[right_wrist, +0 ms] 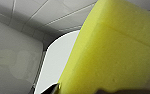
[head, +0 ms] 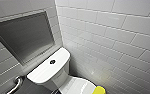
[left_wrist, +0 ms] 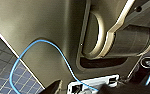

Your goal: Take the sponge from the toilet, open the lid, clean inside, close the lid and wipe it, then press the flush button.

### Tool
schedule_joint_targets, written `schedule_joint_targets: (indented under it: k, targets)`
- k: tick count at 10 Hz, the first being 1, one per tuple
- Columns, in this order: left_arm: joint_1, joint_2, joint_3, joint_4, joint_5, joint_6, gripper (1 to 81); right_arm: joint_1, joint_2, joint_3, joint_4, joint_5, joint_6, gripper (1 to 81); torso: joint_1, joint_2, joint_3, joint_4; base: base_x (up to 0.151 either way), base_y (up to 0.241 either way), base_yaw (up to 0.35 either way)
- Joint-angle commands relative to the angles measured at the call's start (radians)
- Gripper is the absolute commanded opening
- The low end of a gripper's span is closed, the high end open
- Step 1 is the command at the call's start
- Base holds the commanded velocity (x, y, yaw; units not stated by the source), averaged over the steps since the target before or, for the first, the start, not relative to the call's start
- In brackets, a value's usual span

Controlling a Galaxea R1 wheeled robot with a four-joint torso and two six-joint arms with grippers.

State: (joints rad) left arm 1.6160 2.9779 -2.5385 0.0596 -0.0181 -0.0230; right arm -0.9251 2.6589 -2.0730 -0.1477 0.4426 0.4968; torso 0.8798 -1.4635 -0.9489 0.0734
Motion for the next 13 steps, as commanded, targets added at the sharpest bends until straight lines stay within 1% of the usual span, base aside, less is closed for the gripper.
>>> schedule_joint_targets:
  k: [1, 3, 4, 5, 7, 10, 11, 13]
  targets:
    - [0.028, 0.000, 0.007, -0.015, 0.092, 0.002, 81.1, 0.088, -0.011, 0.015, -0.035, -0.002, 0.002, 81.1, 0.000, 0.000, 0.000, 0.000, 0.000, 0.000, 0.000]
    - [0.029, 0.003, 0.009, -0.015, 0.092, 0.002, 81.1, 0.082, -0.012, 0.009, -0.033, -0.001, 0.002, 81.1, 0.000, 0.000, 0.000, 0.000, 0.000, 0.000, 0.000]
    - [0.028, 0.003, 0.009, -0.015, 0.099, 0.003, 81.1, 0.082, -0.009, 0.001, -0.032, -0.001, 0.003, 1.0, 0.000, 0.000, 0.000, 0.000, 0.000, 0.000, 0.000]
    - [0.028, 0.004, 0.007, -0.015, 0.101, 0.003, 81.1, 0.082, -0.009, -0.004, -0.030, -0.001, 0.003, 1.0, 0.000, 0.000, 0.000, 0.000, 0.000, 0.000, 0.000]
    - [0.025, 0.004, 0.007, -0.014, 0.101, 0.003, 81.1, 0.090, -0.028, 0.004, -0.033, -0.002, 0.026, 1.0, 0.000, 0.000, 0.000, 0.000, 0.000, 0.000, 0.000]
    - [0.023, 0.012, 0.009, -0.010, 0.090, 0.003, 81.1, 0.097, -0.100, 0.076, -0.035, -0.002, 0.034, 1.0, 0.000, 0.000, 0.000, 0.000, 0.000, 0.000, 0.000]
    - [0.023, 0.012, 0.009, -0.010, 0.089, 0.005, 81.1, 0.097, -0.104, 0.077, -0.033, -0.002, 0.034, 1.0, -0.064, 0.100, 0.000, 0.000, 0.000, 0.000, 0.000]
    - [0.023, 0.018, 0.007, -0.009, 0.087, 0.008, 81.1, 0.105, -0.139, 0.112, -0.030, -0.008, 0.034, 1.0, -0.076, 0.119, 0.000, 0.000, 0.000, 0.000, 0.000]
